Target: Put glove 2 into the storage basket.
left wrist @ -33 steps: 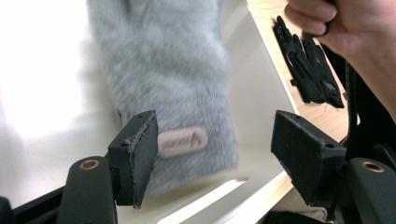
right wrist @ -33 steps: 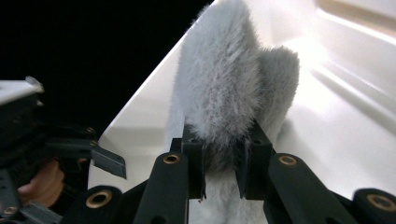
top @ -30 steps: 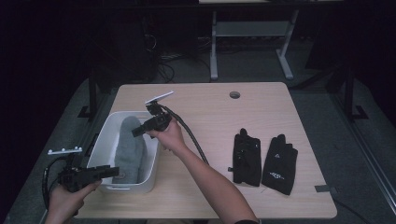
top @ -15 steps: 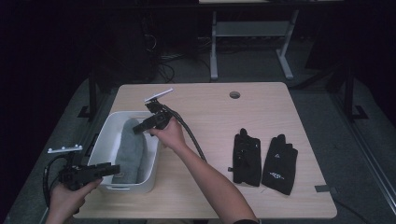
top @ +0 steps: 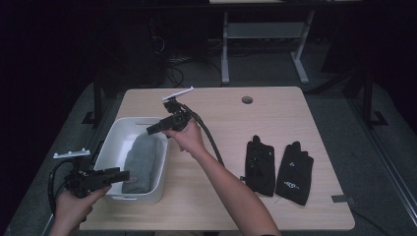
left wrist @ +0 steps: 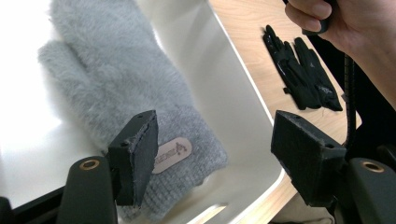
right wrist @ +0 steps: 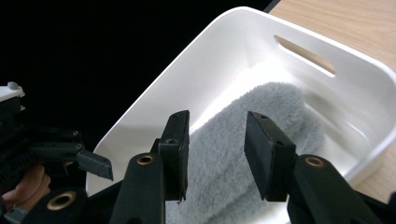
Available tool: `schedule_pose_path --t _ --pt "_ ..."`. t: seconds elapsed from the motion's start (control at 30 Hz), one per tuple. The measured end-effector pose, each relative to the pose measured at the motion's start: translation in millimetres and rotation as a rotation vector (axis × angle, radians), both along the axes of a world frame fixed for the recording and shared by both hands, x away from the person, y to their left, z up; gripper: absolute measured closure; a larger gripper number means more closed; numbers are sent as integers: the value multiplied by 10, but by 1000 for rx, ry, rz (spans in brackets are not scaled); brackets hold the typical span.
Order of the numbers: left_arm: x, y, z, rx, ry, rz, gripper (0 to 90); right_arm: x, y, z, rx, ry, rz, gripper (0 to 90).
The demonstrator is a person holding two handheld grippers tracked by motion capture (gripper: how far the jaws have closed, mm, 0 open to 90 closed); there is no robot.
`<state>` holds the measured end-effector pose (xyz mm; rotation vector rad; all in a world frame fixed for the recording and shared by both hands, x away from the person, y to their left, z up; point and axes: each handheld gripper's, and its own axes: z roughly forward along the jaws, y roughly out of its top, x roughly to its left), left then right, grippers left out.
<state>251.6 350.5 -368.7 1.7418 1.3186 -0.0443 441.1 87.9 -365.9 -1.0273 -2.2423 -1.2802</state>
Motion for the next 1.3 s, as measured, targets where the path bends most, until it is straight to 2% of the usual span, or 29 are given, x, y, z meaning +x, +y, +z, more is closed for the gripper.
schedule_pose_path --t 0.63,1.03,1.3 --pt "124 -304 155 5 -37 -44 314 -25 -473 155 62 -4 -18 551" --pt "188 -500 216 4 -48 -72 308 -42 -761 233 86 -18 -24 513" --pt "233 -655 245 13 -53 -105 308 -60 -980 263 102 -23 -47 509"
